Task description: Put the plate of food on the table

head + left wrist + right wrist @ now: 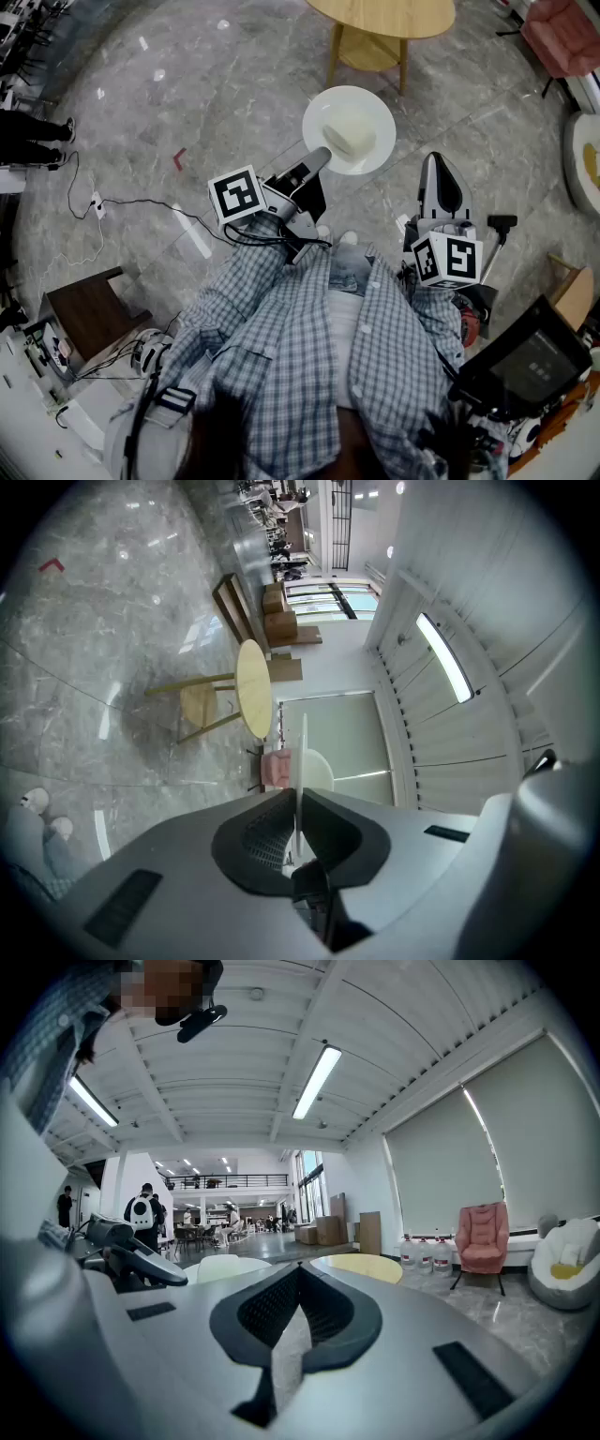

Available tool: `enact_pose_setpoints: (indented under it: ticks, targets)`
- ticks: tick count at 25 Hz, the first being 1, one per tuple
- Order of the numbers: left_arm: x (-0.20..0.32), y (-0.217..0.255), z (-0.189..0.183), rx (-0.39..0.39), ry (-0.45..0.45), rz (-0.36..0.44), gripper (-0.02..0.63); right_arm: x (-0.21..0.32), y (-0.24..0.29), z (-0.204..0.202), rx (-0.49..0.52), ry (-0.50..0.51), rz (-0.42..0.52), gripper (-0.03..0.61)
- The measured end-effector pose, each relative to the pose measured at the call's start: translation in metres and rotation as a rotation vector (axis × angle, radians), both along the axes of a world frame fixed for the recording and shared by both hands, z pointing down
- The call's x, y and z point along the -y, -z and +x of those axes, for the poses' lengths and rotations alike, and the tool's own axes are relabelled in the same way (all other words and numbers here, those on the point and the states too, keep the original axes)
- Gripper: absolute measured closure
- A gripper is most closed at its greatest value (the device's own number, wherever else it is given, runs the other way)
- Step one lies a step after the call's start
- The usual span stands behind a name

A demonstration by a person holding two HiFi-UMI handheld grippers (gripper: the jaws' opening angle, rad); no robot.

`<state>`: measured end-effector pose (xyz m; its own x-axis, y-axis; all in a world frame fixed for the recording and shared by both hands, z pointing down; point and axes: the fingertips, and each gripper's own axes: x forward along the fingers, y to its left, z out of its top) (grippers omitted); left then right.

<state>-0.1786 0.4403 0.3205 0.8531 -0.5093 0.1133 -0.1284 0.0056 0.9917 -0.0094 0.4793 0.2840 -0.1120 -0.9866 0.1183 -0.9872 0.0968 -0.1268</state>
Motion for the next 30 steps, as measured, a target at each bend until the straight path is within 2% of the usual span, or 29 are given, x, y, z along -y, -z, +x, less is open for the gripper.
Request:
enact_pose_setpoints:
  ticks: [14, 22, 30]
  targets:
    - [0.002, -0.001, -0.003, 0.025, 0.014, 0.018, 0.594, 0.001, -0.006, 0.01, -0.002, -0.008, -0.004, 0.571]
    - [0.003, 0.001, -0.007, 0.037, 0.053, 0.018, 0.594, 0.008, -0.013, 0.007, -0.037, 0.046, -0.035, 0.571]
    - [0.002, 0.003, -0.006, 0.02, 0.06, 0.023, 0.594, 0.006, -0.01, 0.004, -0.038, 0.05, -0.026, 0.571]
